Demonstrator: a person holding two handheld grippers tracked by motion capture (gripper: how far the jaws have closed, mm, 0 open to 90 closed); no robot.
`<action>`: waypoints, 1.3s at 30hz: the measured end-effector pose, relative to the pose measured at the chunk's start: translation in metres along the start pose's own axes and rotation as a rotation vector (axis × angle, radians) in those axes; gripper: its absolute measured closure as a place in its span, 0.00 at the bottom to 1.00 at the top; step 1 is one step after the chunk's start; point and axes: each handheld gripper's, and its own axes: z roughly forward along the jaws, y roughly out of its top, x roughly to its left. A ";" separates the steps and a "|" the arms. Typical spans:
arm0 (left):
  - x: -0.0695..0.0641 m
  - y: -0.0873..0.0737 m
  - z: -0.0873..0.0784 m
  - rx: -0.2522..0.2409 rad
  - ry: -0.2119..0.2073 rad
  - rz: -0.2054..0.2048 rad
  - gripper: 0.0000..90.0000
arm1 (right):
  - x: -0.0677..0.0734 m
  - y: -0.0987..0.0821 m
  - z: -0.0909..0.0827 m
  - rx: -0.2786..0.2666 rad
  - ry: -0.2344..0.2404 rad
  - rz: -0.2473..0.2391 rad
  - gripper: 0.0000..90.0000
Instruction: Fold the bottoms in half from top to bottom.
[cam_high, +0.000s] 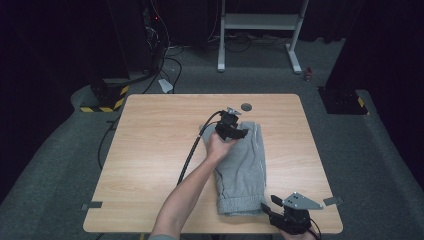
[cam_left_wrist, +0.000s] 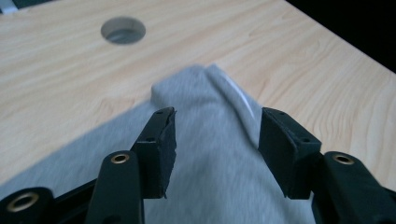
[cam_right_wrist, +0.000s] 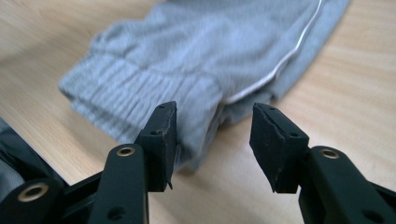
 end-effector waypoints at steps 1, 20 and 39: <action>0.001 -0.004 -0.004 0.007 0.009 0.003 0.51 | -0.003 0.003 -0.001 -0.007 0.005 -0.002 0.57; -0.009 -0.087 -0.078 0.078 0.061 0.085 0.46 | -0.057 0.072 0.072 0.057 -0.047 0.021 0.76; -0.037 -0.135 -0.074 0.157 0.062 0.082 0.45 | -0.075 0.064 0.108 0.209 -0.159 0.020 0.72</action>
